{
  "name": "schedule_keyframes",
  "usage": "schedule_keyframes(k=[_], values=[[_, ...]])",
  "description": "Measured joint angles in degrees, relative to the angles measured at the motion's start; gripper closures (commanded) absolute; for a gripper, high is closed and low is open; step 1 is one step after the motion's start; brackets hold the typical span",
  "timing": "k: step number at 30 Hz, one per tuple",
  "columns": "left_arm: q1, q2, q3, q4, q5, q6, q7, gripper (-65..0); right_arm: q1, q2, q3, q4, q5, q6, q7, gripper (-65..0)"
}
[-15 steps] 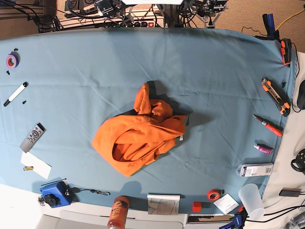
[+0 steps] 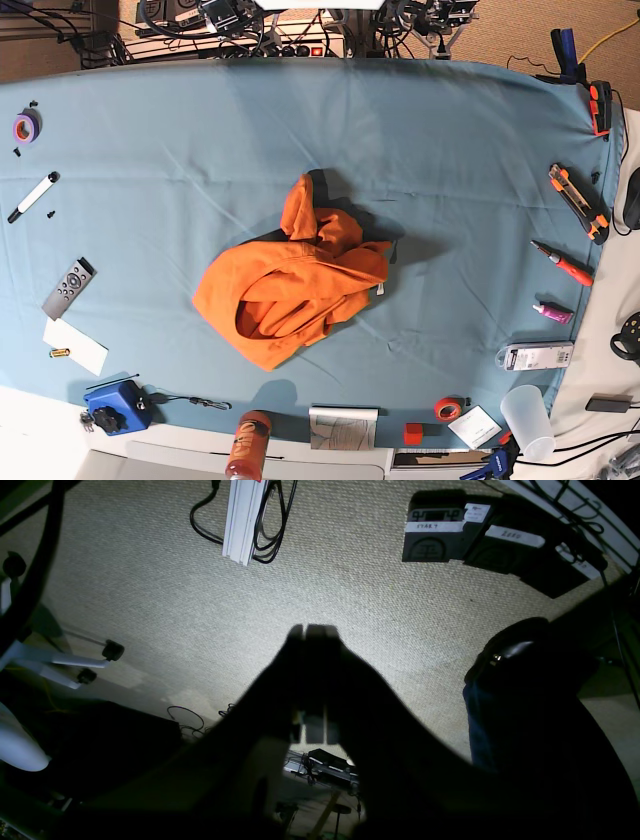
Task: Layout the t-shirt on the table in an organized manner, then fold the t-shirt properly
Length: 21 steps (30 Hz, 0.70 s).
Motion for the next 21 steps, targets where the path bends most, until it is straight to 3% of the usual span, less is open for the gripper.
schedule_keyframes(k=[8,21], values=[[1.0,-1.1,0.0,0.6,0.2,-0.5,0.0,0.0,0.0,0.0,0.0,0.0,0.0,0.0,-4.2,0.0],[13.2,-10.3,0.1,13.8,-1.2,-0.5,0.0,0.0,-2.8,4.8,0.0,3.9,1.8,0.0,-5.1,0.0]])
